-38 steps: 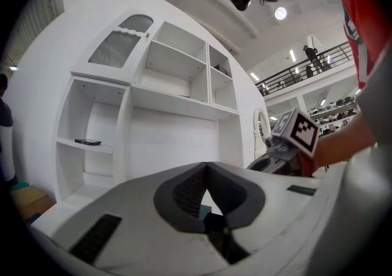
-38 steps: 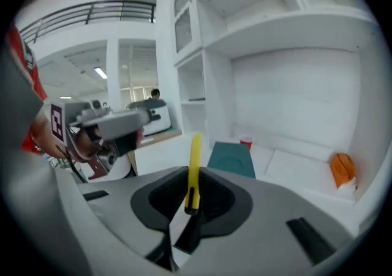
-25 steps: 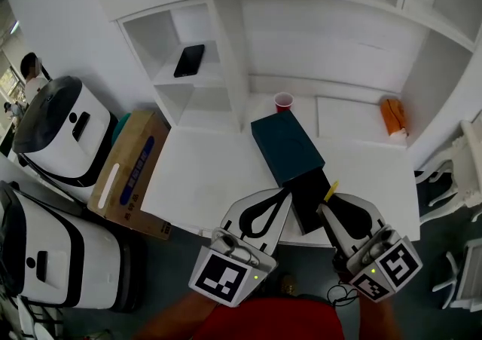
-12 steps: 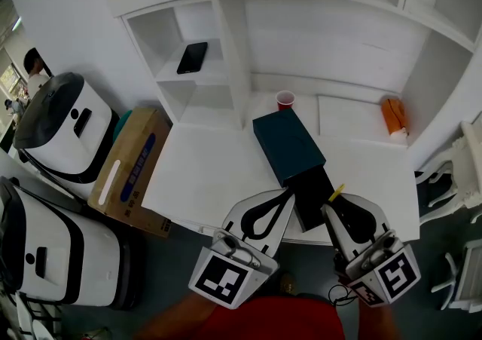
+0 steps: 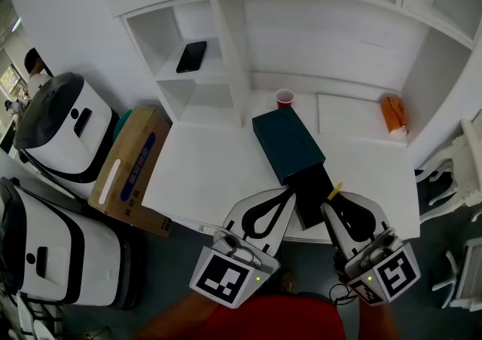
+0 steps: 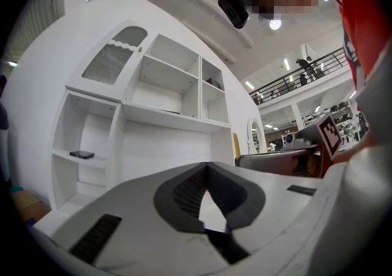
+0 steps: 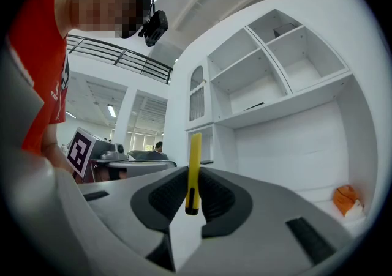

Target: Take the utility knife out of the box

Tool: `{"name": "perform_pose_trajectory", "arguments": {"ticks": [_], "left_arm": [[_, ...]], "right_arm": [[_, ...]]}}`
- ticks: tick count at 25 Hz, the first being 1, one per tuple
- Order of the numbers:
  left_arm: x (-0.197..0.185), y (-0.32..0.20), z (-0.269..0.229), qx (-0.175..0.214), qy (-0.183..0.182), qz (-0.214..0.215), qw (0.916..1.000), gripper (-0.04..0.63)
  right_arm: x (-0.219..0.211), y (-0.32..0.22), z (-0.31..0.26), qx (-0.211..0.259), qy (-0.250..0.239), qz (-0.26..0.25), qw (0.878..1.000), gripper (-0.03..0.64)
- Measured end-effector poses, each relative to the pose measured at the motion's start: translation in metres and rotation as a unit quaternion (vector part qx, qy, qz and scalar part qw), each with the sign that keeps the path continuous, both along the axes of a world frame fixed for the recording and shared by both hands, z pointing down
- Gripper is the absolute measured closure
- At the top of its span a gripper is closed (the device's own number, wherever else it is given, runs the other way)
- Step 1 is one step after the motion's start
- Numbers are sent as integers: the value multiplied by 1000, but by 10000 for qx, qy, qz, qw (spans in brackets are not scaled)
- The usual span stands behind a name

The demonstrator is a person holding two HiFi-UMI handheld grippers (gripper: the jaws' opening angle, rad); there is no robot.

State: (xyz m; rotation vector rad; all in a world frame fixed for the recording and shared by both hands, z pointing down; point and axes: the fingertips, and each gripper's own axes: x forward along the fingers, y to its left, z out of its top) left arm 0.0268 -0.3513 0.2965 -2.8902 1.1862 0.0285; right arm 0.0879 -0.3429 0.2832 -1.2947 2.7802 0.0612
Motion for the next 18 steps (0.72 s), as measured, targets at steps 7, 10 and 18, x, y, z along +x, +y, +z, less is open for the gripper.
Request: {"name": "perform_pose_trajectory", "arguments": {"ticks": [7,10,18], "left_arm": [[1,1,-1,35,6,-16,10000,559],[1,1,-1,37,-5,-26,10000,558],[0,2,-1,50,-31,-71,10000,558]], "right_arm": [[1,1,-1,-12,-51,-20,10000,543],[1,2,-1,-41,-63,-35,10000,543],[-2,2,-3,-17,-93,-95,9999,543]]}}
